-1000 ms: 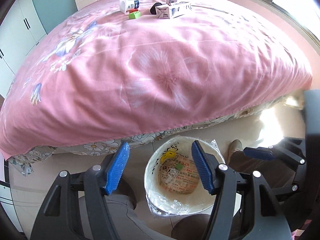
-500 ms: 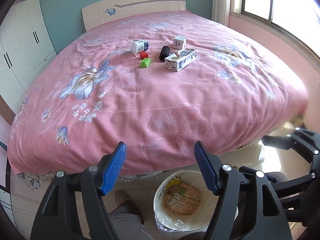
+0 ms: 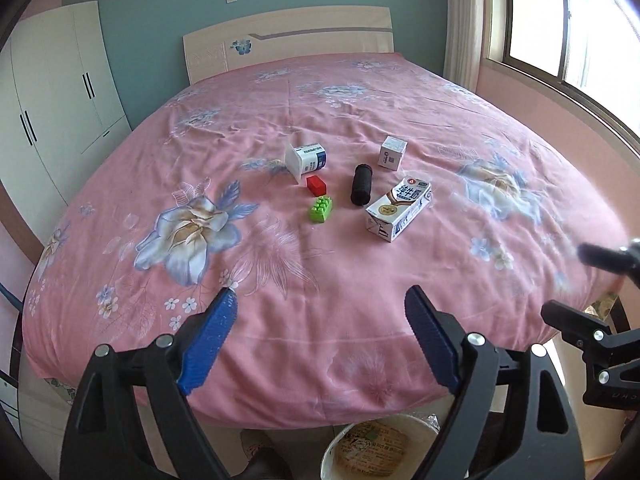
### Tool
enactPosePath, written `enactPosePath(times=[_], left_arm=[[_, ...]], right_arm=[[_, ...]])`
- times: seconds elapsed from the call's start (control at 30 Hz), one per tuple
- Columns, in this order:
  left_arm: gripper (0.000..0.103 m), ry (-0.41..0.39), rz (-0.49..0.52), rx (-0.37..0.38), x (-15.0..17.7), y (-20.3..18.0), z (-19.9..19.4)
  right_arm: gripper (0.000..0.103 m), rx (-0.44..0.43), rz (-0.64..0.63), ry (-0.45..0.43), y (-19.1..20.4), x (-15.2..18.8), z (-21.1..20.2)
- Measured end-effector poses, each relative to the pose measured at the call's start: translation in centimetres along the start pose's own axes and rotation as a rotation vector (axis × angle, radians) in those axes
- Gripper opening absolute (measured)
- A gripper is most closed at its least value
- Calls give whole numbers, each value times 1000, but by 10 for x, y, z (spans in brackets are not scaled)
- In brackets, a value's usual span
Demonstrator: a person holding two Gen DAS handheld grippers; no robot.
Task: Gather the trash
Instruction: 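Move both open tools back over the bed toward the remaining items, then grasp the white yogurt cup with left tool while right tool grasps the medicine box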
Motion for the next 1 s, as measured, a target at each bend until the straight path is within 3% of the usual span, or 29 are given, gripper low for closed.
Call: enactPosePath(times=[0.23, 0.5, 0.7, 1.0], left_arm=[[89, -13, -46, -15, -65, 21, 21], [90, 16, -123, 7, -128, 30, 69], [90, 51, -165, 28, -165, 22, 118], [90, 127, -218, -9, -206, 15, 199]], right_arm=[[78, 37, 8, -39, -35, -66, 8], [78, 15, 29, -39, -71, -134, 48], [78, -26, 53, -12, -96, -176, 96], [78, -11, -88, 76, -115, -224, 191]])
Point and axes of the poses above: each gripper's, at about its wrist camera, not at the fingertips, and z roughly the way its jaws point, y to its left, x to its underside, the point moved 10 cm from there along z, roughly the way its jaws point, and after that the axes turned 13 degrees about y, right-handed, at the moved point
